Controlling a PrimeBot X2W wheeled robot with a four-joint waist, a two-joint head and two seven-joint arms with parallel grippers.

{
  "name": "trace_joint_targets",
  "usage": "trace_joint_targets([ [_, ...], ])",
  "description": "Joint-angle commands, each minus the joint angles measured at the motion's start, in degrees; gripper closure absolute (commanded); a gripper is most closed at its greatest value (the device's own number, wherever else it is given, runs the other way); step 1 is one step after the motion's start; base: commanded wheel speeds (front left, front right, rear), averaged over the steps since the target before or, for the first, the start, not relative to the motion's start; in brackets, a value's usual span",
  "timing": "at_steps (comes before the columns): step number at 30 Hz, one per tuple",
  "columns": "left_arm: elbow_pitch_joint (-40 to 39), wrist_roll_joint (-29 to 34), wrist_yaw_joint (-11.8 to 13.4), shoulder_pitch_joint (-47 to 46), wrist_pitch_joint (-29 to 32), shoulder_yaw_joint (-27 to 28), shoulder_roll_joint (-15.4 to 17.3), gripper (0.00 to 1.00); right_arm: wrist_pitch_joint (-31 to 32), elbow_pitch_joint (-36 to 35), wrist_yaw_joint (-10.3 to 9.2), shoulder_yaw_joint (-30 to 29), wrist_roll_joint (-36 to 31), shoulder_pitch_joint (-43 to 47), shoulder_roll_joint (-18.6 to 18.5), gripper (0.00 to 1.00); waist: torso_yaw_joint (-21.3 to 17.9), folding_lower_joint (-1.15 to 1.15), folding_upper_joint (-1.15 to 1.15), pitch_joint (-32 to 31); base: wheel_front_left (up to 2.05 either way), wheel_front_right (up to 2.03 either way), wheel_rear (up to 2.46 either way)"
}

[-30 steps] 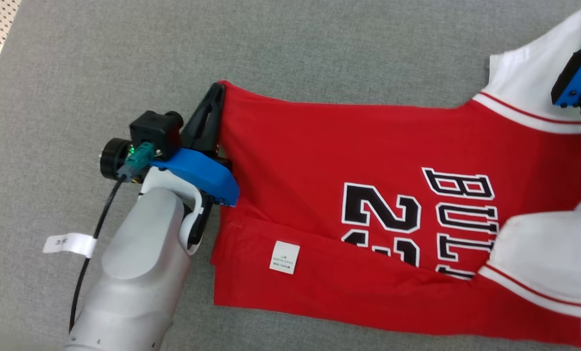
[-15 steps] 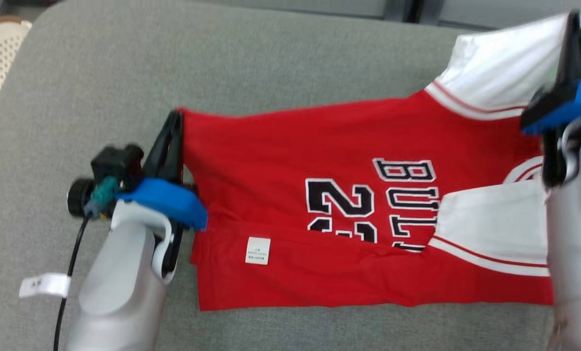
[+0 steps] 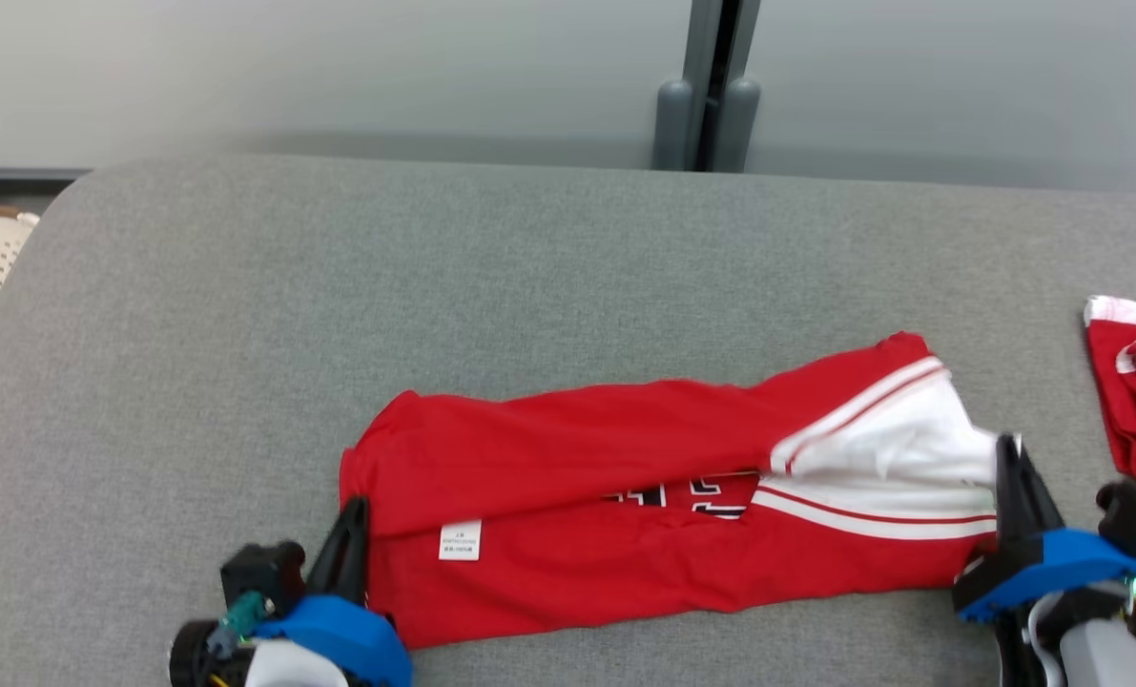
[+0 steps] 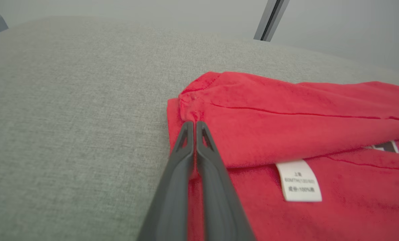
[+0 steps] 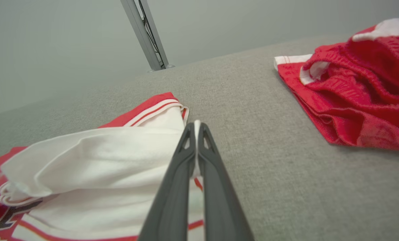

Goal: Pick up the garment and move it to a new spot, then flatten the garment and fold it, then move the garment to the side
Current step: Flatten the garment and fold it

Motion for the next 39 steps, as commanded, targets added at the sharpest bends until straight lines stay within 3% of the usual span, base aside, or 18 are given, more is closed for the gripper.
trace_joint_targets([
  [1,0.26,-0.04,-0.45,1.12,-0.26,-0.36,0.01,1.0,-0.22,0.73,-0.02,0.21,0.62,1.42,-0.02,1.0,-0.81,0.01,0.0,-1.13,0.0,0.0,0.0],
  [2,0.69,-0.11,-0.42,1.86,-0.26,-0.66,-0.09,1.0,-0.21,1.65,-0.02,0.11,0.91,2.01,0.0,1.0,-0.81,0.01,0.0,-1.38,0.0,0.0,0.0],
  [3,0.93,-0.3,-0.43,2.36,-0.25,-0.8,-0.19,0.95,-0.22,2.34,-0.02,0.1,1.13,2.22,-0.05,0.61,-0.81,0.01,0.0,-1.6,0.0,0.0,0.0],
  [4,0.85,-0.39,-0.36,2.65,-0.25,-0.62,-0.26,0.6,-0.23,2.4,-0.02,0.22,1.14,2.04,-0.2,0.0,-0.81,0.01,0.0,-1.73,0.0,0.0,0.0],
  [5,0.27,-0.05,0.44,3.36,-0.25,-0.18,-0.35,0.0,-0.22,1.99,-0.02,1.13,0.66,1.85,-0.57,0.0,-0.81,0.01,0.0,-1.91,0.0,0.0,0.0],
  [13,-5.66,2.48,2.14,6.44,-0.25,0.67,-0.52,0.0,-0.22,2.23,-0.01,3.66,-1.0,-1.0,-2.74,0.0,0.39,0.01,0.0,-2.33,0.0,0.0,0.0],
  [21,-6.99,1.59,1.84,5.64,-0.25,-1.44,-0.54,0.0,5.76,11.75,-0.02,4.54,-4.45,-7.22,-6.36,0.0,3.45,0.01,0.0,-0.91,0.0,0.0,0.0],
  [26,-6.89,0.79,2.14,5.42,-0.25,-2.57,-0.55,0.0,9.13,17.89,-0.01,4.75,-4.87,-8.34,-5.22,0.0,5.17,0.01,0.0,-0.21,0.0,0.0,0.0],
  [32,-6.89,0.57,2.53,6.32,-0.25,-2.32,-0.56,0.0,11.69,21.8,0.35,10.7,-0.08,-4.35,-1.53,0.0,4.97,0.01,0.0,-0.44,0.0,0.0,0.0],
  [33,-6.88,0.61,2.48,6.44,-0.25,-2.25,-0.57,0.0,12.0,22.01,0.34,11.52,0.84,-3.66,-1.64,0.39,4.67,0.01,0.0,-0.53,0.0,0.0,0.0],
  [34,-6.85,0.69,2.44,6.43,-0.25,-2.28,-0.57,0.0,12.04,21.97,0.34,12.38,1.49,-3.12,-1.96,0.9,4.33,0.01,0.0,-0.61,0.0,0.0,0.0],
  [35,-6.84,0.76,2.37,6.4,-0.25,-2.34,-0.57,0.0,11.33,21.88,0.32,12.79,2.2,-2.73,-2.68,1.0,3.96,0.01,0.0,-0.7,0.0,0.0,0.0],
  [39,-6.95,0.84,2.11,5.84,-0.25,-2.7,-0.57,0.0,5.11,21.45,-0.12,9.29,3.99,-4.6,-6.56,1.0,2.59,0.01,0.0,-0.92,0.0,0.0,0.0],
])
